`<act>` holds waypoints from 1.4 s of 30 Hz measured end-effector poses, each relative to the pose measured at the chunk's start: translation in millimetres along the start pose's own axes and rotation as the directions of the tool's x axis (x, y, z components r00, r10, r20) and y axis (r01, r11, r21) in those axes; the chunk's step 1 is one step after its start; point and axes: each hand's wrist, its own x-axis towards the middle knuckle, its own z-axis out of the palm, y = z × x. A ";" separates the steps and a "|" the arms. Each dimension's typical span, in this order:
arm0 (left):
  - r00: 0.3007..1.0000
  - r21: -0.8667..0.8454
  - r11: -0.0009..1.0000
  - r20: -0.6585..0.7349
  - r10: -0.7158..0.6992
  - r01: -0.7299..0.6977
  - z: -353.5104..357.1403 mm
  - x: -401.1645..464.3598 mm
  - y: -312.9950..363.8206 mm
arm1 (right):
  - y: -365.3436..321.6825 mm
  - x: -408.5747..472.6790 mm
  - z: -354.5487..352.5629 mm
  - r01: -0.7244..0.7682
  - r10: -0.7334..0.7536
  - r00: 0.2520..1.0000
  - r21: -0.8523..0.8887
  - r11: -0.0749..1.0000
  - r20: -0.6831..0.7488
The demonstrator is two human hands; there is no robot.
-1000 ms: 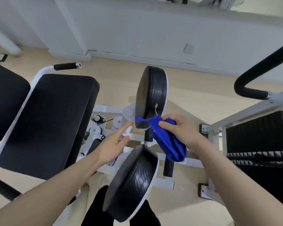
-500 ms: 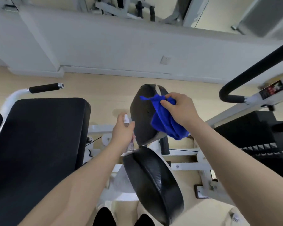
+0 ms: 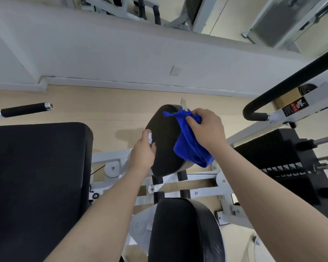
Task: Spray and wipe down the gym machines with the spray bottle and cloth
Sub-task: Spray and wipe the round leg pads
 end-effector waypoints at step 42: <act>0.975 -0.094 0.984 0.149 0.164 -0.151 -90.2 78.0 11.1 | 10.4 5.6 68.3 0.817 -0.564 0.392 -0.557 -0.149 0.727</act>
